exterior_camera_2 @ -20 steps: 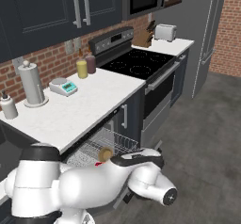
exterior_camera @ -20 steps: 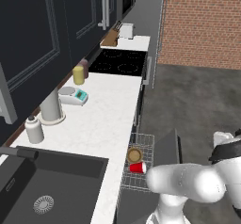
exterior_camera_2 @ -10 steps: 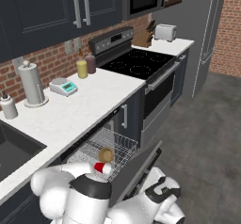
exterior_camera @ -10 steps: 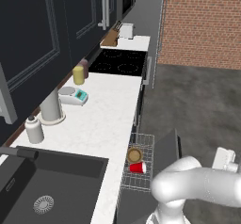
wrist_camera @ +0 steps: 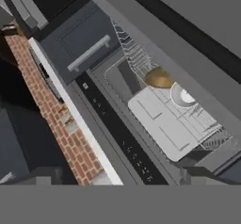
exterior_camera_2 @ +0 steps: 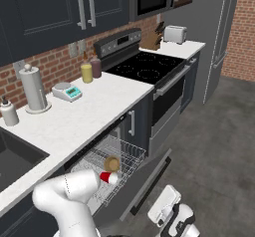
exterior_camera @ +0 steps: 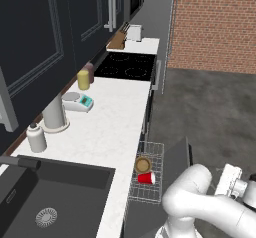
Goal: Pick up the cup and bowl from the counter, place them in the dishwasher, and close the dishwasher door.
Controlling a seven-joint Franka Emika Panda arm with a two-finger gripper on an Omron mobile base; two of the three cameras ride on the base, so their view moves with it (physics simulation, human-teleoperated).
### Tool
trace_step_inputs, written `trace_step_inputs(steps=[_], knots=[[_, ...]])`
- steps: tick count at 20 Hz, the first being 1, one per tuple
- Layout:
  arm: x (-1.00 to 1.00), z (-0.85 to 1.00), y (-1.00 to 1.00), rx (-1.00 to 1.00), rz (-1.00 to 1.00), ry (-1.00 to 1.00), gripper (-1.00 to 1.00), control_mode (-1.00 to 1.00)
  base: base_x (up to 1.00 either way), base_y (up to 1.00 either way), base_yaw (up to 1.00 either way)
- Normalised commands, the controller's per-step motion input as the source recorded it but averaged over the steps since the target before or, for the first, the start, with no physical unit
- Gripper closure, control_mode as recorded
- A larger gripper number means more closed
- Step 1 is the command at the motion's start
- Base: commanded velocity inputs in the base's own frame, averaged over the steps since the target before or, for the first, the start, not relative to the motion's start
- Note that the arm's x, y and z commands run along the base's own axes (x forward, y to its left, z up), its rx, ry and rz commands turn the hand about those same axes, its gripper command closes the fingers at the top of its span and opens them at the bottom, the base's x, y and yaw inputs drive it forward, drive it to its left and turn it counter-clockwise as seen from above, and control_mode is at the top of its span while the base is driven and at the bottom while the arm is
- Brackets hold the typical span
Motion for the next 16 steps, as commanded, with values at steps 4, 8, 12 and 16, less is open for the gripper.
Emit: trace_step_inputs(steps=[4, 8, 12, 16], knots=[[0.49, -0.66, -0.08, 0.04, 0.07, -0.14, -1.00, -1.00, 0.00, 0.00, 0.00], [0.56, -0.72, -0.11, 0.04, 0.04, -0.10, -1.00, -1.00, 0.00, 0.00, 0.00], [0.43, -0.73, -0.44, 0.05, 0.01, -0.10, -1.00, -1.00, 0.00, 0.00, 0.00], [0.56, -0.69, -0.24, 0.03, 0.00, -0.08, -1.00, -1.00, 0.00, 0.00, 0.00]])
